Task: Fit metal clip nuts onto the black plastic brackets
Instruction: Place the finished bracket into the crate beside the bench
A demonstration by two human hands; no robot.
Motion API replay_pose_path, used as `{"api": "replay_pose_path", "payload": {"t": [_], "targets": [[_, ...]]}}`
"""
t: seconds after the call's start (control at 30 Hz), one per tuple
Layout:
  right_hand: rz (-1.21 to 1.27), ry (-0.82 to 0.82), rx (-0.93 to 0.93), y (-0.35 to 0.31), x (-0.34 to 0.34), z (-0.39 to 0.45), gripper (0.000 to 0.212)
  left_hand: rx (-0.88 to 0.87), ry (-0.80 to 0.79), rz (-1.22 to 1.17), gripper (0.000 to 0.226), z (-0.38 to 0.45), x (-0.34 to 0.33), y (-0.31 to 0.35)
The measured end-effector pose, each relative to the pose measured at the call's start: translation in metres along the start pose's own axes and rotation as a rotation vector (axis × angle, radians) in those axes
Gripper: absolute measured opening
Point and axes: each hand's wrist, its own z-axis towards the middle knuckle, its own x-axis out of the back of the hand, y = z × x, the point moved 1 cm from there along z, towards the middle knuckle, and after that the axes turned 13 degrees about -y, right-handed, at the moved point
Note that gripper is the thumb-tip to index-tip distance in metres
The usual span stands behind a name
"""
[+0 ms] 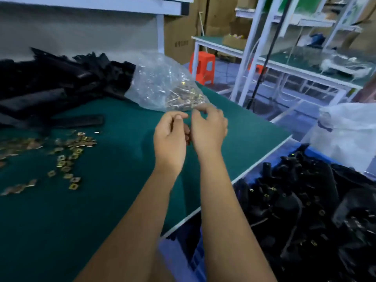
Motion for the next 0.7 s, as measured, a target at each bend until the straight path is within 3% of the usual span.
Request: {"api": "replay_pose_path", "payload": {"t": [0.13, 0.3, 0.5, 0.7], "targets": [[0.145, -0.25, 0.086, -0.041, -0.085, -0.02, 0.015, -0.044, 0.191, 0.216, 0.031, 0.001, 0.099, 0.01], [-0.039, -0.569, 0.263, -0.068, -0.18, -0.042, 0.019, 0.009, 0.454, 0.389, 0.029, -0.02, 0.209, 0.019], [-0.319, -0.548, 0.395, -0.057, -0.229, -0.032, 0.047, 0.127, 0.622, 0.287, 0.03, -0.044, 0.274, 0.02], [-0.404, -0.646, 0.315, -0.045, -0.235, -0.004, 0.058, 0.24, 0.563, 0.358, 0.026, -0.034, 0.277, 0.013]]}}
